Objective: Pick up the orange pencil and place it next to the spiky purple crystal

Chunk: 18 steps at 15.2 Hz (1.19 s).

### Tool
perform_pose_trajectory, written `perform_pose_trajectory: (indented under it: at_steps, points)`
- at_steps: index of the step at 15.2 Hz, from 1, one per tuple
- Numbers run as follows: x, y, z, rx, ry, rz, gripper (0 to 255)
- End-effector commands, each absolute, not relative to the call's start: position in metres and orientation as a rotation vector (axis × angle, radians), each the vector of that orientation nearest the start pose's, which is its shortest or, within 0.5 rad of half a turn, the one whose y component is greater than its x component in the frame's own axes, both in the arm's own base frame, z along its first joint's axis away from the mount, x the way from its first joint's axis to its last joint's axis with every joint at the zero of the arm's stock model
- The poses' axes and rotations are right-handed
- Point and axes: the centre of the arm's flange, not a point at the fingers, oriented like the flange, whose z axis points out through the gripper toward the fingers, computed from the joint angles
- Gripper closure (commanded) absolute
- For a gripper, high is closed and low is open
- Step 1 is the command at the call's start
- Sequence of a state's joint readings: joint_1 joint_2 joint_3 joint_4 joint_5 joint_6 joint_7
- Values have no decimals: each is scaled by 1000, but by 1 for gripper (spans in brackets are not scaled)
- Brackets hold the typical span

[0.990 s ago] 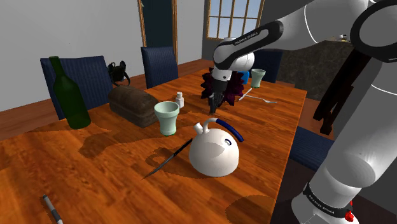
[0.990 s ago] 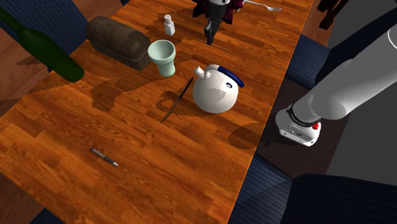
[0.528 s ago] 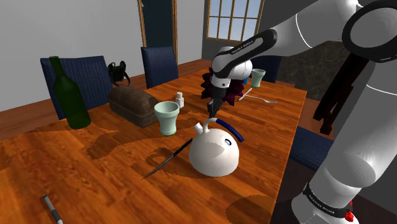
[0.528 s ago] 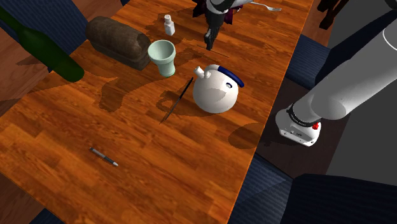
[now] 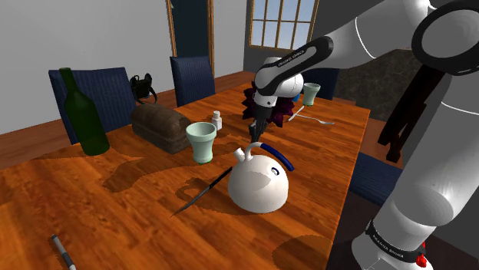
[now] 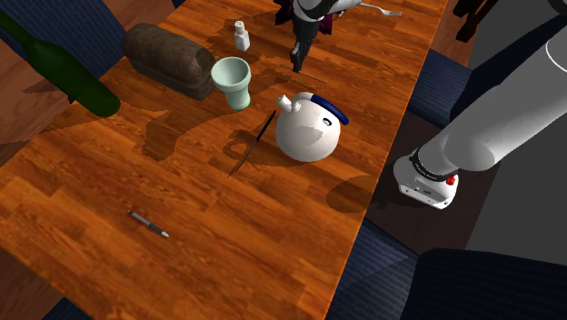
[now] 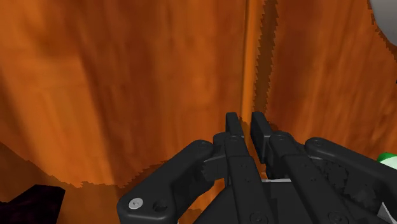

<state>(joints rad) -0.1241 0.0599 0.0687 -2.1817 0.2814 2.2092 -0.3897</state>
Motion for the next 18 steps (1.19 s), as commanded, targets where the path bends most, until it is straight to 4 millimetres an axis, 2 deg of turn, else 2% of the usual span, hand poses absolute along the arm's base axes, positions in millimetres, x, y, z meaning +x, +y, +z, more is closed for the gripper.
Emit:
perform_pose_trajectory:
  at_steps: [1,6,10,18]
  points:
    - [537,-24,353,-2900,-225,-2,0]
    - [536,-24,352,-2900,-225,-3,0]
    - [537,-35,401,-2900,-225,-3,0]
    - [537,-35,401,-2900,-225,-3,0]
